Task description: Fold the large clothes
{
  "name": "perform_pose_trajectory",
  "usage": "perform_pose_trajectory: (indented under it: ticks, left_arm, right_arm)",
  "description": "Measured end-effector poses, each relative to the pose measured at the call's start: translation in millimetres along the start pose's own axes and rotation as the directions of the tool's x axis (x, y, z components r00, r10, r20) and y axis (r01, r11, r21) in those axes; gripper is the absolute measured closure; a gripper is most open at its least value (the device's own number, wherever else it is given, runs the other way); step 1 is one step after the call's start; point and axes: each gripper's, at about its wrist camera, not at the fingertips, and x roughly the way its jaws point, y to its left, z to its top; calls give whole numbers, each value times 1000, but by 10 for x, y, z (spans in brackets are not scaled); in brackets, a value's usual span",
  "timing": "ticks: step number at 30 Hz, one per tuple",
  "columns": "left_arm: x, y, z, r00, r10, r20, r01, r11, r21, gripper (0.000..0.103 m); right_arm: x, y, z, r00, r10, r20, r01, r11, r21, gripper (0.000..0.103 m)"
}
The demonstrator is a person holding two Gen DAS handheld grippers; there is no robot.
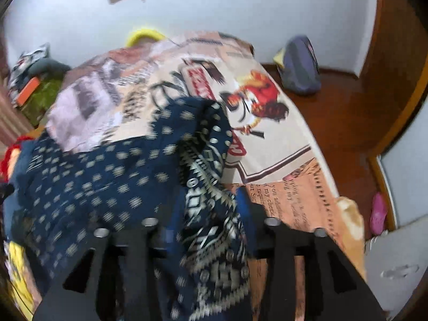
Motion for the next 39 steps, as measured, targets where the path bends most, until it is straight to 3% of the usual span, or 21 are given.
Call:
perform_pose_trajectory:
  ticks: [3,7,12,19,23,30,33,36,39]
  left_arm:
    - [-316,-84,-57,1000,-13,24,13,999,35,40]
    - [-686,-122,-209,998,-52,37,51,998,43,40]
    - [-1035,-123,-503,996,-80,40,78,996,52,34]
    - [-1136,-73,-1063,987,-155,-48,158,985,67,30]
    - [-988,-37,-1452,963,-225,-150,231,973,26,30]
    - [-549,69,-2063,891,-349,-290,314,936,-159,30]
    - [-366,84,-2246,861,-396,-319,331,913,-240,30]
    - [-235,47,-2351,846,-426,-322,343,896,-283,30]
    - [-189,68,-2368,833,-475,-282,376,862,-341,30]
  right_arm:
    - [-384,105,-125,999,31,34,-29,999,-38,57]
    - [-774,214,-334,997,32,75,-27,998,-57,41]
    - [-1083,285,-631,996,40,83,-34,997,-73,33]
    - [-1222,271,-1066,999,11,36,-7,994,-105,32]
    - [-1162,211,-1319,1000,10,-30,-13,996,-94,31]
    - [-795,1,-1781,983,22,-180,-28,999,-29,31]
    - [-554,-155,-1926,961,70,-269,-55,996,63,31]
    - [-338,-307,-2026,934,125,-336,-72,983,166,32]
    - [-243,-365,-2066,926,186,-328,-112,966,232,31]
